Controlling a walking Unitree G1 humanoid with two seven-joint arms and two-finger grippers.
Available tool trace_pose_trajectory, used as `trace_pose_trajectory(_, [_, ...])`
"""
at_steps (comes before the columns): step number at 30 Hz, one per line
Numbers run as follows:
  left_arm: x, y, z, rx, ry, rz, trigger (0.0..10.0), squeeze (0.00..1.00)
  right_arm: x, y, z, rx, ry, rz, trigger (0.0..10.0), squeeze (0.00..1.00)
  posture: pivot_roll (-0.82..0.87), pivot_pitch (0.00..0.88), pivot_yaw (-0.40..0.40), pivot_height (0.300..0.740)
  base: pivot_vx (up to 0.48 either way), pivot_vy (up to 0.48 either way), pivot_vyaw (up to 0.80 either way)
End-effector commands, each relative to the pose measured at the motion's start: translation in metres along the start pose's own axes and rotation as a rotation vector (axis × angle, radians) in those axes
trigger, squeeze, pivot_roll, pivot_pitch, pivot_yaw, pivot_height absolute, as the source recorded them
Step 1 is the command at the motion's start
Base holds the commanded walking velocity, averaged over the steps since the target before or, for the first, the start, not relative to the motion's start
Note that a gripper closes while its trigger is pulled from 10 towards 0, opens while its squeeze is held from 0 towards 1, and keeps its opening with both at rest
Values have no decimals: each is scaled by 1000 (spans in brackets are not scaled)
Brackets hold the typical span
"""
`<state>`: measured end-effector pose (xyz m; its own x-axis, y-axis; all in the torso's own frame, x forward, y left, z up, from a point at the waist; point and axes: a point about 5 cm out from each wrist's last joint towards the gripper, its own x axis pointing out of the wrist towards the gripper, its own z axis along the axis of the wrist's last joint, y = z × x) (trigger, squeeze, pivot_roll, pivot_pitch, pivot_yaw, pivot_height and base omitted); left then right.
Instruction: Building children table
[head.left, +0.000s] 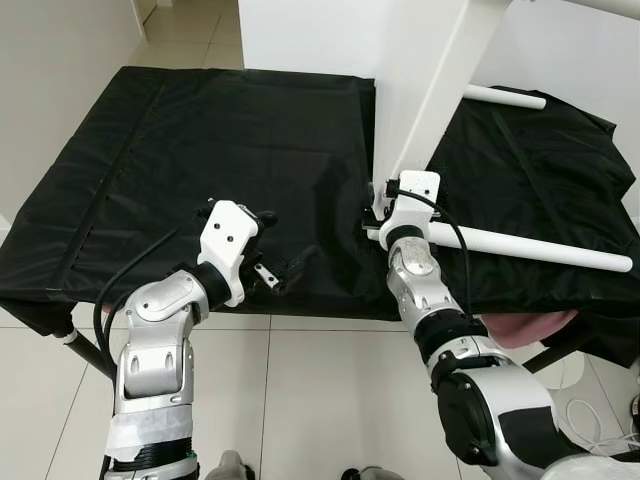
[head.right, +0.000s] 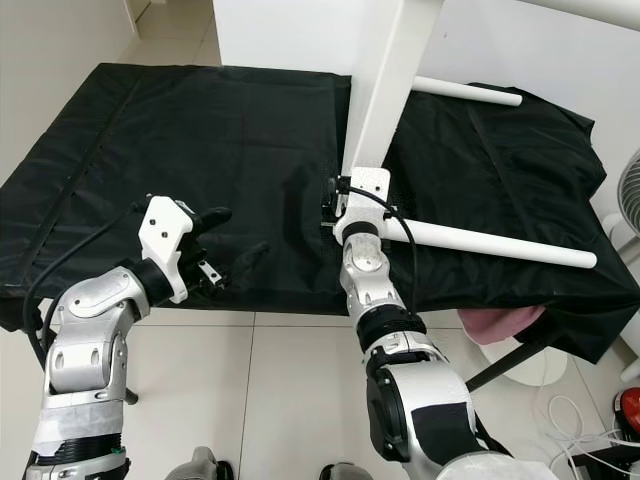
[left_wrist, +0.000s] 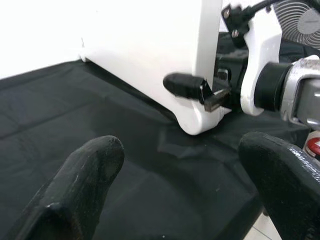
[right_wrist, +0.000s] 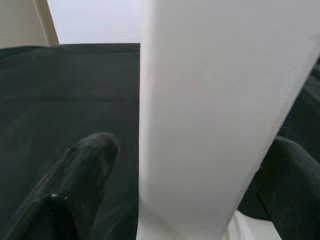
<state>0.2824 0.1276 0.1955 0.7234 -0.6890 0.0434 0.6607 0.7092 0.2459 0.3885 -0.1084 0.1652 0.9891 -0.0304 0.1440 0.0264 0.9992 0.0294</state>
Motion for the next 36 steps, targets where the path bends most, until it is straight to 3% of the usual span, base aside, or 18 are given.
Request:
trace_pose_trajectory(1, [-6, 17, -3, -10, 24, 357, 10000, 0, 4, -3, 4, 17, -3, -12, 10000, 0, 125, 99, -13, 740, 0, 0, 0])
trace_pose_trajectory(8, [-4, 18, 3, -6, 18, 356, 10000, 0, 9, 0, 10, 17, -11, -12, 10000, 0, 126, 118, -6, 740, 0, 0, 0])
trace_pose_trajectory(18, [13, 28, 16, -1, -23, 351, 10000, 0, 17, 5, 28, 3, -70, 4, 10000, 0, 102, 165, -10, 740, 0, 0, 0])
trace_pose_trajectory(25, [11, 28, 10, -32, -38, 374, 10000, 0, -4, 1, 10, -43, -139, 30, 10000, 0, 58, 126, -21, 740, 0, 0, 0])
trace_pose_trajectory(31, [12, 29, 8, -36, -34, 377, 10000, 0, -6, -1, 8, -48, -150, 30, 10000, 0, 50, 108, -24, 740, 0, 0, 0])
trace_pose_trajectory(36, [13, 32, 1, -32, -38, 392, 10000, 0, -16, -17, 6, -58, -203, 14, 10000, 0, 30, 63, -22, 740, 0, 0, 0])
